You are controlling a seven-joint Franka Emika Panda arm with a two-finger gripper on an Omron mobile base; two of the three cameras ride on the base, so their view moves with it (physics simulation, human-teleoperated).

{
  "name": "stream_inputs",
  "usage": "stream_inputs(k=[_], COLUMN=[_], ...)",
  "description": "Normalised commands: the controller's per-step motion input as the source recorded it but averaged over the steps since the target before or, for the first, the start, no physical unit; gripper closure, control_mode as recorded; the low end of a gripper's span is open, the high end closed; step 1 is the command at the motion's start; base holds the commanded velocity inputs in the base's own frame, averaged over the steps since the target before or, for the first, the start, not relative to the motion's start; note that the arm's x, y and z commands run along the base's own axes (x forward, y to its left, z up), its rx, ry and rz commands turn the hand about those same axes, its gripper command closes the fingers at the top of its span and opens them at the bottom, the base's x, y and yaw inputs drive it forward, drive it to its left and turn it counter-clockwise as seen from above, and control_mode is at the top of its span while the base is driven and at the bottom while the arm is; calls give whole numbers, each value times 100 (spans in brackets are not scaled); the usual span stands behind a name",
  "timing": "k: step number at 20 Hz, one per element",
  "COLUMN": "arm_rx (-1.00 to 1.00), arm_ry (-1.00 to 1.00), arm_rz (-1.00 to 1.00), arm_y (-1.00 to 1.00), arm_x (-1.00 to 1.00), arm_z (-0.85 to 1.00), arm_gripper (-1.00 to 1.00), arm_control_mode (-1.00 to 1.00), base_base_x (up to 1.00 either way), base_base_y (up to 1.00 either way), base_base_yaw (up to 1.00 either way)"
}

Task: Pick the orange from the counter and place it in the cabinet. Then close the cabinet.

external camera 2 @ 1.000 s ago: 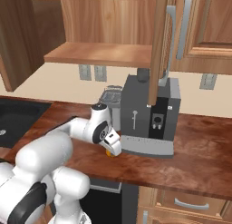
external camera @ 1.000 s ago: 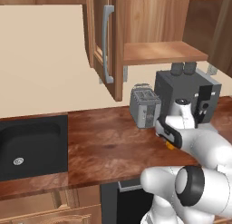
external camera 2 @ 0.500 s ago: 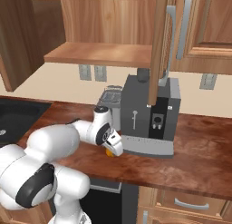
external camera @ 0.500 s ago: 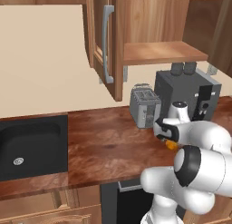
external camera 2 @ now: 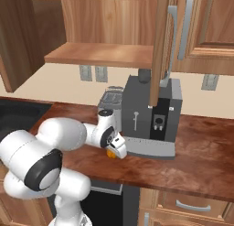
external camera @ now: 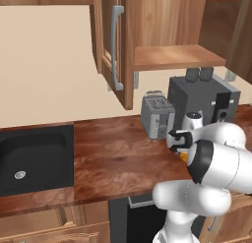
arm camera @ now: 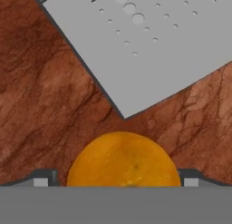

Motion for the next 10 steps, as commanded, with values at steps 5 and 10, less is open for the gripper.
stream_inputs(k=[5, 10], arm_rx=[-2, -3], arm_ry=[0, 5], arm_rz=[0, 0], arm_y=[0, 0], arm_x=[6, 2], arm_z=[-30, -38], arm_gripper=[-100, 100], arm_control_mode=[-100, -100], base_base_x=[0, 0], base_base_y=[0, 0], base_base_yaw=[0, 0])
